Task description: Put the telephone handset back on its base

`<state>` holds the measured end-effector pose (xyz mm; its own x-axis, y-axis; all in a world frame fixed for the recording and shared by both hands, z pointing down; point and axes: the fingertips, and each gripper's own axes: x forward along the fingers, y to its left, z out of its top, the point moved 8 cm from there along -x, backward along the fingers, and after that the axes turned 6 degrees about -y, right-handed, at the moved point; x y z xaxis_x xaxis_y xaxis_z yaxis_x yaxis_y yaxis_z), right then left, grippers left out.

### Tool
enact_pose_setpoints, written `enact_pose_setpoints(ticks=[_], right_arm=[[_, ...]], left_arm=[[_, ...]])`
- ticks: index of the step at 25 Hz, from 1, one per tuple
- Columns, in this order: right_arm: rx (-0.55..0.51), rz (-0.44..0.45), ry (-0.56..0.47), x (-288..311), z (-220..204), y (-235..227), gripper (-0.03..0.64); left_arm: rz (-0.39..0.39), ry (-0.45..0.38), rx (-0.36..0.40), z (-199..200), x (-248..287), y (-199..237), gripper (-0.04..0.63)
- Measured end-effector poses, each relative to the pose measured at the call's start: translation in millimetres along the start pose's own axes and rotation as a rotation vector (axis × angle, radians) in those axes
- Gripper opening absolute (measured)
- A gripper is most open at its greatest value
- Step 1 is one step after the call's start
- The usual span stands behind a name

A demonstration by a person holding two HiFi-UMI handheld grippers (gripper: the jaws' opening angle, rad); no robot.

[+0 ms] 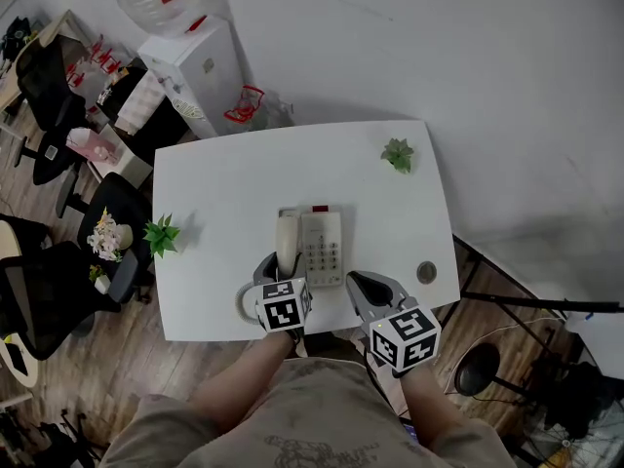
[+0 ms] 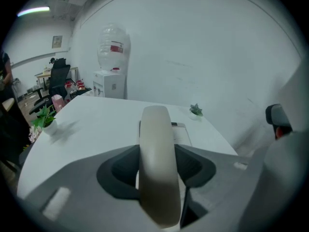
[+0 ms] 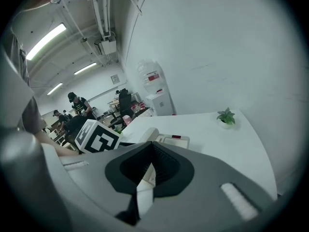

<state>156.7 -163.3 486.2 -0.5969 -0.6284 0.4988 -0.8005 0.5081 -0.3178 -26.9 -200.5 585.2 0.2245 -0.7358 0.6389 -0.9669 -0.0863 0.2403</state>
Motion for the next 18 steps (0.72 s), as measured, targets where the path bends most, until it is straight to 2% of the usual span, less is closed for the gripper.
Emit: enact_pose_setpoints(ticks=[6, 14, 18], right_arm=[[0.004, -0.005, 0.027, 1.7, -4.7, -11.0, 0.028], [0.005, -0.001, 0.054, 2.5, -10.2, -24.0, 0.028], [0.005, 0.006, 0.059, 4.3, -12.2, -26.5, 0.028]], left_arm=[[0.075, -0.021, 0.045, -5.7, 26.0, 4.5, 0.218], [0.09, 0.0, 0.028, -16.8, 46.7, 6.0, 0.218], [0.107, -0.027, 0.073, -19.7, 52.2, 5.4, 0.222]])
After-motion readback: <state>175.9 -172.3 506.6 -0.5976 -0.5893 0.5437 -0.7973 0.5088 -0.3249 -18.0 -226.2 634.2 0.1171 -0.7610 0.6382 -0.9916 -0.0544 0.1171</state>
